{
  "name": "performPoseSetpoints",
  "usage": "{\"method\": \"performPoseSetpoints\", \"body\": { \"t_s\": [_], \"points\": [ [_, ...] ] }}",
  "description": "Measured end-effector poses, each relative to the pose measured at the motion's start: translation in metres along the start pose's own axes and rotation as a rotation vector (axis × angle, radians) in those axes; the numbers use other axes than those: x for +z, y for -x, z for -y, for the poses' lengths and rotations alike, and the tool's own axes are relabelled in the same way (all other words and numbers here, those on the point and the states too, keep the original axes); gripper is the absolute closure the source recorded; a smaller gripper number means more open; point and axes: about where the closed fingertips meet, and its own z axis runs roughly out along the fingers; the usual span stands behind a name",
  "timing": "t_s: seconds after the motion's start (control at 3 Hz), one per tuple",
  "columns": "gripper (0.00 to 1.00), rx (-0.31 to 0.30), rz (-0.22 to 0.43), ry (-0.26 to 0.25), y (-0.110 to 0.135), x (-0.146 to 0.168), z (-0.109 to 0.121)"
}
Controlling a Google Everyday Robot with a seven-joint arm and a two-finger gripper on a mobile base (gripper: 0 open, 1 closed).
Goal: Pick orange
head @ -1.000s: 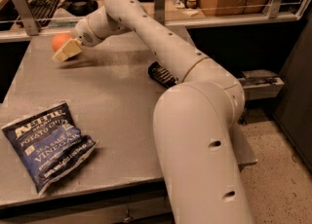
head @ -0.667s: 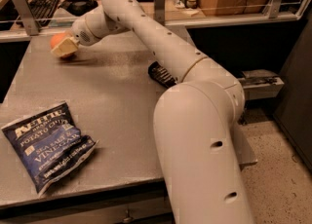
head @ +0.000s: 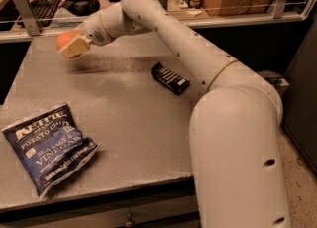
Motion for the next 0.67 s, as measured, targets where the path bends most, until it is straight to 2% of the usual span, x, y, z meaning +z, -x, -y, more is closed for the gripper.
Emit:
{"method": "performPoseSetpoints", "body": {
  "t_s": [0.33,0.67],
  "points": [
    [1.0,-0.053,0.09,0.053,0.015,-0.052,-0.032],
    [1.0,-0.068,0.156,0.099,0.016,-0.095,-0.056]
  ]
}}
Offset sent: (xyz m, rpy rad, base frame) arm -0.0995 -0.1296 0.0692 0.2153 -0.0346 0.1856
